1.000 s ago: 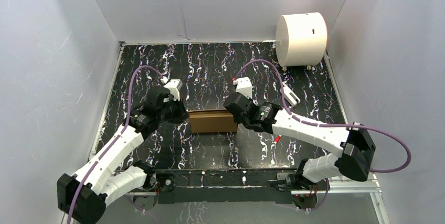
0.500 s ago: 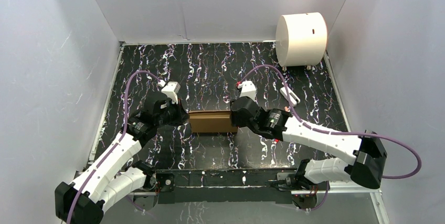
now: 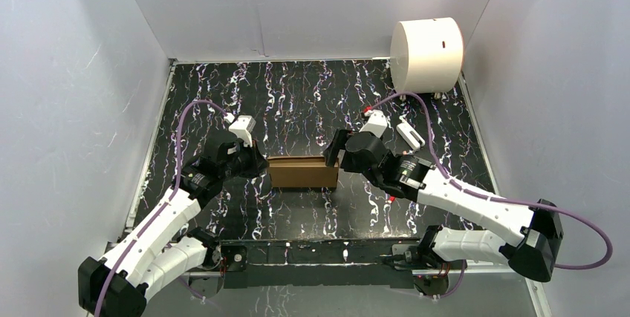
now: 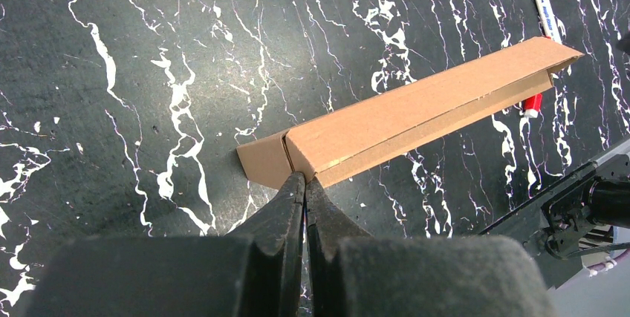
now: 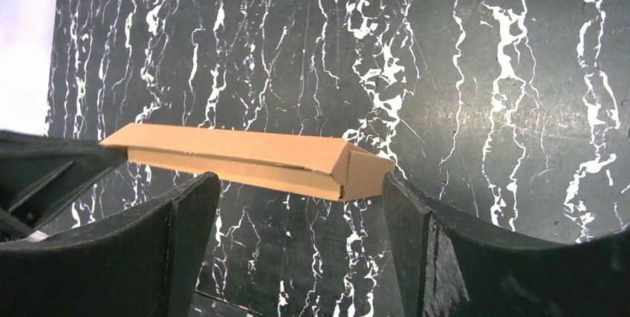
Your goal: Fold the paper box
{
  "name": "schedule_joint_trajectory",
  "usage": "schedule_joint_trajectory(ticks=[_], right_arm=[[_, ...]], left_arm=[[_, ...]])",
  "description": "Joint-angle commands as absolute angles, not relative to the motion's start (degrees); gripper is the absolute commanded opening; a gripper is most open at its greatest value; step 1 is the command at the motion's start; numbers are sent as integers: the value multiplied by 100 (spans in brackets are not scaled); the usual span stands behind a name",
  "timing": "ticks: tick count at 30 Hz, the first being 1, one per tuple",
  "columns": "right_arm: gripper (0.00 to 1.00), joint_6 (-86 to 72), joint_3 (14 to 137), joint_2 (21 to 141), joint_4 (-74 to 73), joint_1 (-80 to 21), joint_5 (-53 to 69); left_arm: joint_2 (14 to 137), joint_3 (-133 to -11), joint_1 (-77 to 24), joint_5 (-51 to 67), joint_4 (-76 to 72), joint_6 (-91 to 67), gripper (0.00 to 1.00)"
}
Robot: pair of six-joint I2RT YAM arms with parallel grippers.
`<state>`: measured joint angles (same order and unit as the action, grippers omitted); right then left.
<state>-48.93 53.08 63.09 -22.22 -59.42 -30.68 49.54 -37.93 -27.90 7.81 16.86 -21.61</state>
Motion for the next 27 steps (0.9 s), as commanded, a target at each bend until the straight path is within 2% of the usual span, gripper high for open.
schedule_joint_trajectory(ticks=[1,11,15,25,27], right_arm=[[87,-5525,5048,6331,-1566,-5751,-3094],[76,-6013,4335,6328,-800,-5320,-2636],[59,-6159,3994,6290,-695,-5291,-2424],[49,-6319,3035,5918,-379,-5289,-2040],[46,-6319,2867,5871,-266,-5291,-2054]], left_arm=[[4959,-3656,-2821,826,1907,-2112,0],[4931,-3639,-2821,835,1872,-2101,0],[4939,-3639,-2825,843,1851,-2101,0],[4912,-3600,-2822,952,1728,-2364,0],[4868,-3580,-2822,964,1679,-2542,4]])
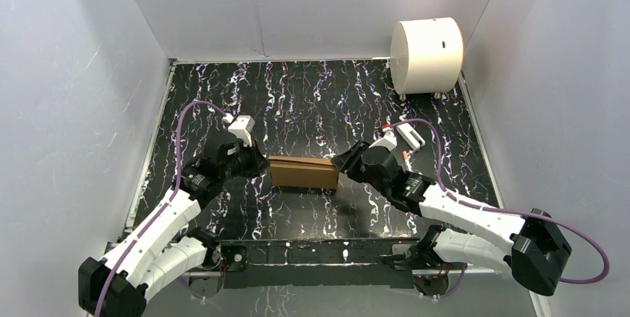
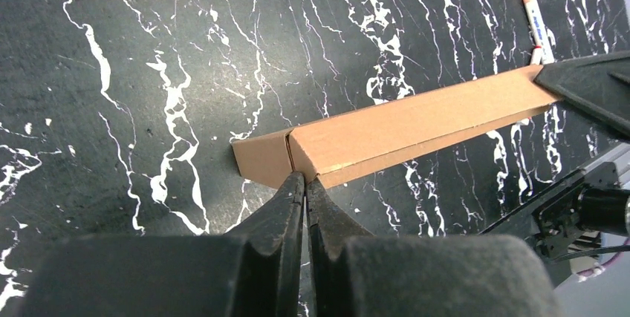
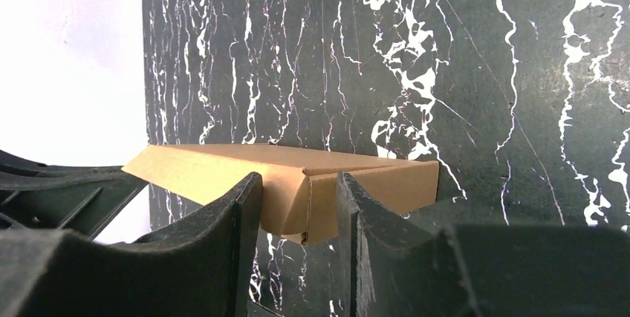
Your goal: Fold the paper box
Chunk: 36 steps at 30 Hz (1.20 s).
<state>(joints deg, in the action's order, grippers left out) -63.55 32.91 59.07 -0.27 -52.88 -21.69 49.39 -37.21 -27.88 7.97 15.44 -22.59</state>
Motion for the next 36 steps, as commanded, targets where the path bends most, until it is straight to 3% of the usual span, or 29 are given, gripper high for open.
schedule_joint_trajectory(ticks=[1,11,17,24,33,36], right_arm=[[45,-6315,2805,5863,-212,-5291,-2072],[41,-6128,2532,6012,181,-5291,-2167],[40,-6059,2446,5955,262,-5291,-2198],[40,-5993,2427,5954,358,-5291,-2189],[39,-5932,2248,6020,668,-5290,-2144],[34,-5823,2103,6042,927,-5291,-2058]], left_arm=[[4843,-3559,-2822,962,1648,-2656,7],[4326,-3438,-2815,897,1446,-4121,50],[3971,-3184,-2806,515,1274,-5274,62],[3811,-2543,-2804,534,614,-6160,59],[3689,-1781,-2804,687,371,-6493,38],[3525,-1454,-2806,765,89,-6622,30]])
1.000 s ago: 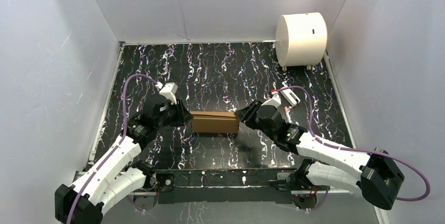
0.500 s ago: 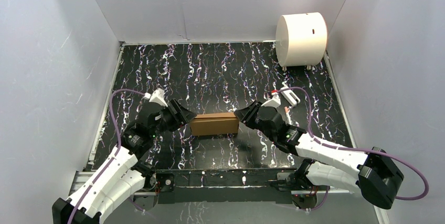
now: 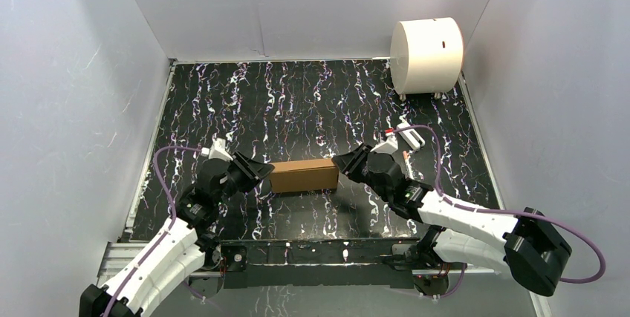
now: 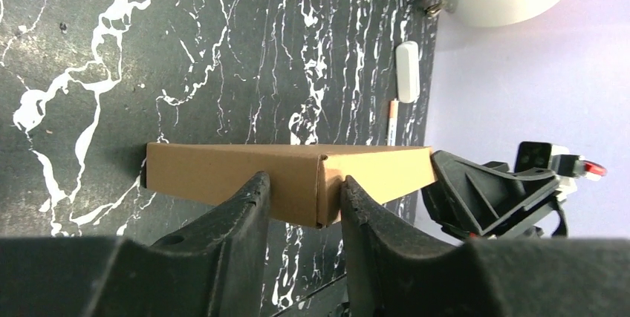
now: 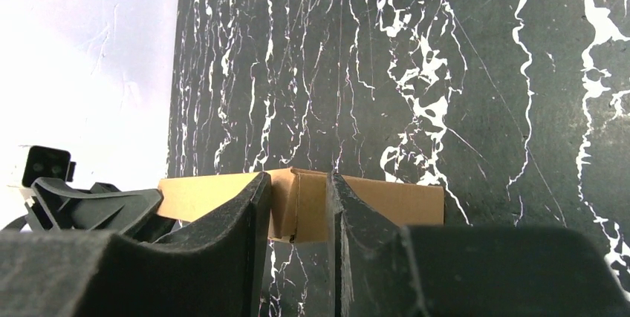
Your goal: Fold the paper box
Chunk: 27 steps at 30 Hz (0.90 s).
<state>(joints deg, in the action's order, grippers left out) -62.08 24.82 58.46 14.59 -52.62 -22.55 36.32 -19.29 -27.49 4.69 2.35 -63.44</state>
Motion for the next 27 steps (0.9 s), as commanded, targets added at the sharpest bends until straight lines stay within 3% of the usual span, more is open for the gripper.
schedule_joint_trajectory(ticks=[1,9,18,27], right_arm=[[33,-5796,2043,6032,1008,-5291,-2046],[24,-5274,1443,6046,1994,-5288,-1788],[0,-4756,819,6529,3434,-5289,-1280],[0,-4810,645,7172,4301,-5291,-906]], left_arm=[[3488,-1348,-2805,772,42,-6633,28],[3432,-746,-2804,685,-611,-6640,18],[3608,-406,-2804,600,-1087,-7076,12],[3526,-196,-2806,644,-1283,-7480,11]])
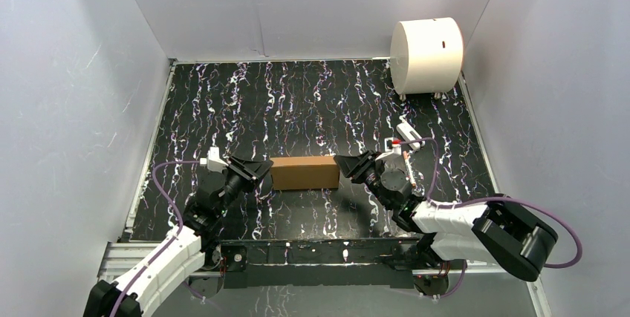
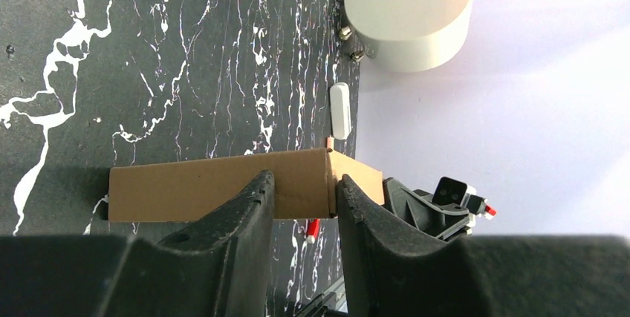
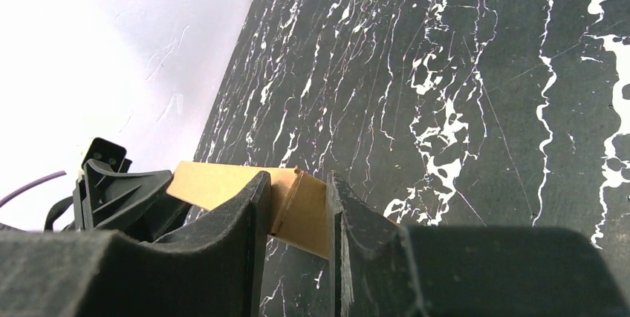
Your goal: Fold the paper box
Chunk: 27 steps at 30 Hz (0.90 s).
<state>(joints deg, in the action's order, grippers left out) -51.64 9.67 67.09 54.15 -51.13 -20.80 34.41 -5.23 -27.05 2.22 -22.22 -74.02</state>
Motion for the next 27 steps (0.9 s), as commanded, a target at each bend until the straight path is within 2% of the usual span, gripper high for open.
schedule_joint_trajectory(ticks=[1,7,11,14,19,27], right_arm=[[0,-4796,676,7141,4291,-5288,-898],[0,-4624,971,6652,3763,-5286,-920],[0,-4544,1225,6265,3256,-5288,-1097],[8,-4445,1401,6032,3000,-5289,-1218],[28,-4322,1618,5771,2784,-5291,-1313],[55,-4086,2091,5365,2274,-5285,-1532]], left_arm=[[3467,-217,-2804,608,-1218,-7455,11],[3353,-538,-2804,565,-909,-7053,19],[3424,-993,-2804,454,-552,-6486,32],[3397,-1318,-2804,337,-277,-6084,41],[3438,-2072,-2804,139,382,-5037,52],[4051,-3695,-2804,217,1226,-2566,63]])
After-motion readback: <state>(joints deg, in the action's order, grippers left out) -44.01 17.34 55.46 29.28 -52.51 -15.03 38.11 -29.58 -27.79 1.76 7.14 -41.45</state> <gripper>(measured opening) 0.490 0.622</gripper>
